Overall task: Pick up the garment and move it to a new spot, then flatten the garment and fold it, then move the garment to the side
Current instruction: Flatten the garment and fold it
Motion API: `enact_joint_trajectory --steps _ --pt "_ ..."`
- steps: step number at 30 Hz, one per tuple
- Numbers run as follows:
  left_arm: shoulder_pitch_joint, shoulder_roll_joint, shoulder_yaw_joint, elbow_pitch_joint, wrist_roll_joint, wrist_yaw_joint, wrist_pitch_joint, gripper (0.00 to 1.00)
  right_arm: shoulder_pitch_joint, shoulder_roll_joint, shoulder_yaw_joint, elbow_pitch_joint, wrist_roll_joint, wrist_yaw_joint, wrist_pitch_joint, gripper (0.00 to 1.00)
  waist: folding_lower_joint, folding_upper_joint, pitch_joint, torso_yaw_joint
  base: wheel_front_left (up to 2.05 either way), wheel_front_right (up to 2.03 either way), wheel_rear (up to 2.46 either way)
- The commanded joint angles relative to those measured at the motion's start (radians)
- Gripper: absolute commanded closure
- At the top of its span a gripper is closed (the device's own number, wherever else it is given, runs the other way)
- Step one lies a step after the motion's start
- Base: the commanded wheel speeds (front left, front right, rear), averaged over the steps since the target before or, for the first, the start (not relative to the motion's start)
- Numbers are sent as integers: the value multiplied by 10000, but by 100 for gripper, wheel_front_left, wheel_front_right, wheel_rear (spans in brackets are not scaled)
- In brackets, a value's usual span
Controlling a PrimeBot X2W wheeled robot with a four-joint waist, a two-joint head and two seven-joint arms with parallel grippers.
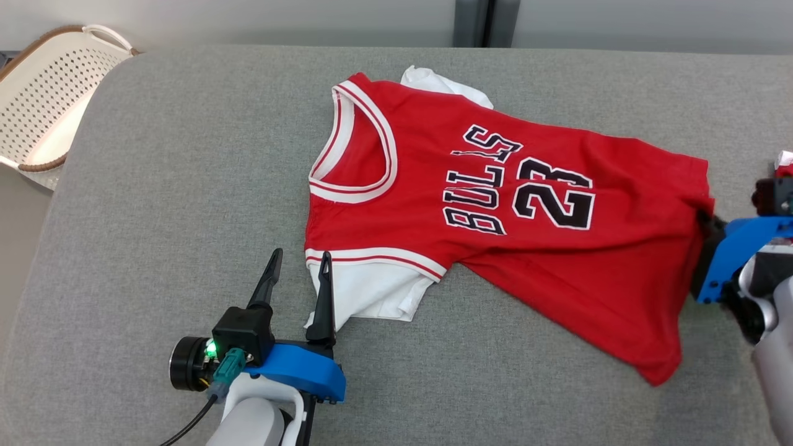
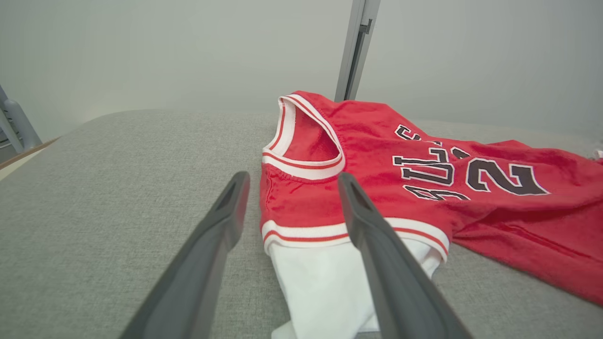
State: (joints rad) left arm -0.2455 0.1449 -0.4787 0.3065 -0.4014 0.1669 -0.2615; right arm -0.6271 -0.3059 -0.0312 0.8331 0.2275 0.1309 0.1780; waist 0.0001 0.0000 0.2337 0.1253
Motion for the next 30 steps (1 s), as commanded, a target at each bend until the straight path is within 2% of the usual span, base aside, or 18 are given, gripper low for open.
enact_joint_trajectory --steps 1,8,15,16,17,18,19,24,30 --pt "-202 -26 16 -50 82 -24 -48 0 -347 -263 20 114 -160 -2 -155 100 -1 0 112 86 0 0 0" --pt "-378 -83 55 -31 180 -80 -50 0 -1810 -1096 -324 790 -1246 -2 -975 100 -1 0 415 320 0 0 0" --pt "-540 -143 74 34 275 -186 -50 0 -2870 -1178 -286 1542 -2436 -2 -1359 100 -1 0 625 508 0 0 0" --pt "-540 -151 89 40 291 -177 -49 0 -2959 -1115 -302 1657 -2535 -2 -1429 86 -1 0 641 508 0 0 0" --pt "-549 -161 106 45 307 -180 -49 0 -3045 -1082 -358 1738 -2629 -2 -1554 60 -1 0 654 502 0 0 0" --pt "-558 -167 134 57 319 -180 -51 0 -3099 -1020 -410 1848 -2715 -2 -1654 7 -1 0 654 480 0 0 0" --pt "-562 -176 155 66 332 -170 -51 0 -3139 -950 -431 1951 -2818 -2 -1766 0 -1 0 641 441 0 0 0" --pt "-605 -177 250 113 368 -228 -51 0 -3280 -669 -212 2301 -3152 -2 -2310 0 -1 0 448 119 0 0 0" --pt "-706 -186 366 245 385 -271 -51 0 -3207 -436 94 2372 -2989 0 -3024 0 -1 0 66 -323 0 0 0"
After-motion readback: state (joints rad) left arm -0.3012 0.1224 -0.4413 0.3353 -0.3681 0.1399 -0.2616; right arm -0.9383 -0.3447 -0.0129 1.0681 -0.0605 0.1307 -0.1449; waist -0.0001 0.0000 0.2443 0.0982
